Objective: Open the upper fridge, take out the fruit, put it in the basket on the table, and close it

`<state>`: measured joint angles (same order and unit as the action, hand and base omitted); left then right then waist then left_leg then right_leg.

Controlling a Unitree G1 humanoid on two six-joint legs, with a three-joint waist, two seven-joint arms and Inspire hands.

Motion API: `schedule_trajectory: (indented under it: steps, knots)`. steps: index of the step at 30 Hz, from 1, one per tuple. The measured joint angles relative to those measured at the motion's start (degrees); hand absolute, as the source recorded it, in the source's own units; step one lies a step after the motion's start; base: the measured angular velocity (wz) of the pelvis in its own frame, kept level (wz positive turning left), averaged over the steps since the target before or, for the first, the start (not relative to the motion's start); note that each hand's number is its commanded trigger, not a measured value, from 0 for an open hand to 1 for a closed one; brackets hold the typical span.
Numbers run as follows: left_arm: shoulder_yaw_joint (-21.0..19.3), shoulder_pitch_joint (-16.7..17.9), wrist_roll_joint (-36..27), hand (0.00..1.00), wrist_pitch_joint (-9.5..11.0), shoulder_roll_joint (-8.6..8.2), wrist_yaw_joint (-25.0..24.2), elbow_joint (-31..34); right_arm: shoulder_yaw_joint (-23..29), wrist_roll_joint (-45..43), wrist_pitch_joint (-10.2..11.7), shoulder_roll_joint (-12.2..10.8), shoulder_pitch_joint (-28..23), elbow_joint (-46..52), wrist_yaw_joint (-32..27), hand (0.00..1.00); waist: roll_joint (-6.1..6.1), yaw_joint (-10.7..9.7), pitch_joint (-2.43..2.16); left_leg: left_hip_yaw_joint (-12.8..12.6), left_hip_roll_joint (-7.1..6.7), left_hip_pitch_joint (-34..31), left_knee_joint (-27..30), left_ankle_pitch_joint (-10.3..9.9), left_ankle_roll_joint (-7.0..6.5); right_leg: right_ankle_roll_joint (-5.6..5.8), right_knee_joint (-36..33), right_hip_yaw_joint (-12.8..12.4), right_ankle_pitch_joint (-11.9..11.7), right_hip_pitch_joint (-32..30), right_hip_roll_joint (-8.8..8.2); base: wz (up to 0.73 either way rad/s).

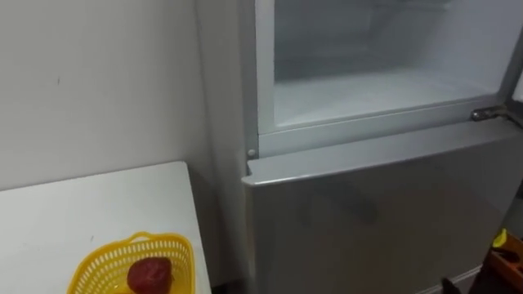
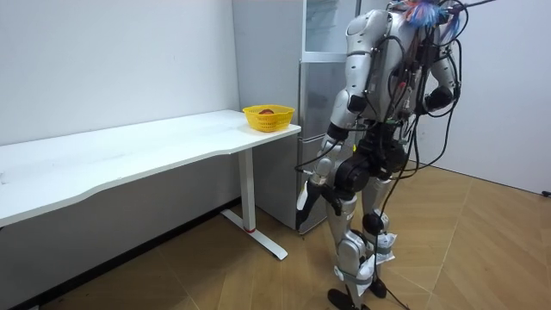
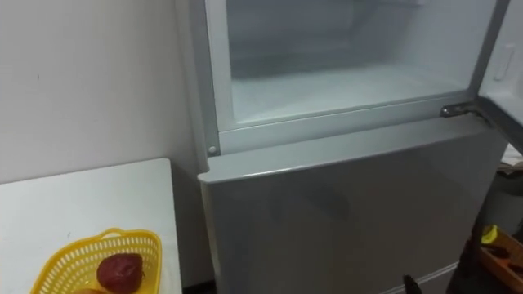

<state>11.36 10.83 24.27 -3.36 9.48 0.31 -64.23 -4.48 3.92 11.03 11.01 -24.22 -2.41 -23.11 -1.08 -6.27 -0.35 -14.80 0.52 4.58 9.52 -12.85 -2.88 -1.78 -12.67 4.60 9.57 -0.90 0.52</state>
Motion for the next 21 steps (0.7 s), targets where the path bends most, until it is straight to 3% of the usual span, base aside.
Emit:
schedule_trajectory:
  steps: [4,11,17,21]
  knots:
    - [-2.2,-0.4,0.0,0.00,0.0,0.00,0.0,0.2,3.4,7.9,-0.6,-0.2,0.4,-10.2,-0.3,0.00,0.51,-0.1,-0.05,-0.1,0.01,0.1,0.0,0.0,0.00,0.01,-0.1,-0.4,0.0,-0.2,0.08,-0.01]
    - [-2.6,1.3,0.0,0.00,-0.1,0.59,-0.8,4.2,7.2,27.3,-1.1,-0.2,1.0,-14.4,-2.3,0.00,1.21,-1.7,0.04,0.0,0.02,0.0,-0.2,0.0,0.04,0.03,0.0,-0.6,0.1,-0.1,0.13,-0.02]
    - [-7.3,3.8,-2.2,0.00,0.1,2.94,-0.9,7.0,18.3,62.3,-2.0,0.4,6.0,-22.5,-2.4,0.00,3.72,-3.3,0.03,0.4,0.02,-0.7,0.0,0.0,0.04,-0.02,-0.1,0.1,0.2,-0.1,-0.04,0.04]
    - [-11.3,5.0,-2.1,0.00,0.1,3.18,-1.1,7.6,28.0,76.6,-2.4,0.4,9.8,-26.9,-2.2,0.00,4.30,-4.8,0.08,0.8,-0.08,-0.8,0.1,0.0,0.02,0.01,-0.1,0.2,0.2,-0.1,-0.08,0.04]
